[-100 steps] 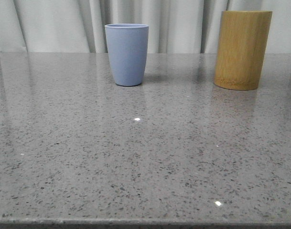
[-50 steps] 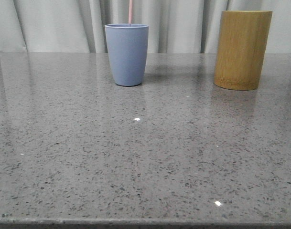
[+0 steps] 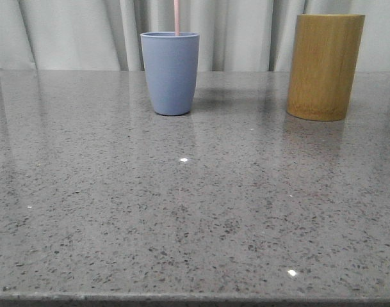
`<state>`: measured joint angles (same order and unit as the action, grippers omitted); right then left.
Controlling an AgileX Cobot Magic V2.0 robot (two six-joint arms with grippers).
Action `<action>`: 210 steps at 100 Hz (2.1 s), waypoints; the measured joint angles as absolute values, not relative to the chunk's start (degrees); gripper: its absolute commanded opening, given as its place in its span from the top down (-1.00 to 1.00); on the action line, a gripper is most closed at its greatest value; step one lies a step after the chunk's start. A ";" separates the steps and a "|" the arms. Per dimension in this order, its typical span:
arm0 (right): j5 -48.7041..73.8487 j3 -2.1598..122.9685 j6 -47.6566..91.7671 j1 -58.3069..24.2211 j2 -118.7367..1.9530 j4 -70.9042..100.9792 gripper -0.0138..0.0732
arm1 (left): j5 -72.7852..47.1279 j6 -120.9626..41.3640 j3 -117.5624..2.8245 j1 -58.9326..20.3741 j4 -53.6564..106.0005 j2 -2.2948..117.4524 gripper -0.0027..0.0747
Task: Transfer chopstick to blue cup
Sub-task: 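Carry the pink straw with the right gripper over the blue cup, then lower the straw into the blue cup and open the right gripper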
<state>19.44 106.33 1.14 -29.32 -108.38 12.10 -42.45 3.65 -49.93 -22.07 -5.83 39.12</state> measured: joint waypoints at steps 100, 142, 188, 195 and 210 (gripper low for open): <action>25.54 106.33 1.28 -29.32 -98.60 5.73 -0.07 | -42.45 3.65 -49.93 -22.07 -5.83 39.12 0.15; 36.54 106.33 1.28 -23.55 -88.59 3.88 0.22 | -42.04 3.65 -49.93 -22.07 -5.83 39.12 0.15; 34.26 85.98 0.31 -22.76 -70.55 0.00 0.22 | -40.62 6.46 -49.93 -22.07 -5.83 39.12 0.27; 32.08 80.45 0.00 -22.76 -66.50 0.00 0.29 | -40.62 6.46 -49.93 -22.07 -5.83 39.12 0.51; 28.52 69.13 0.00 -22.76 -57.44 0.00 0.71 | -40.62 6.56 -49.93 -22.07 -5.83 39.12 0.98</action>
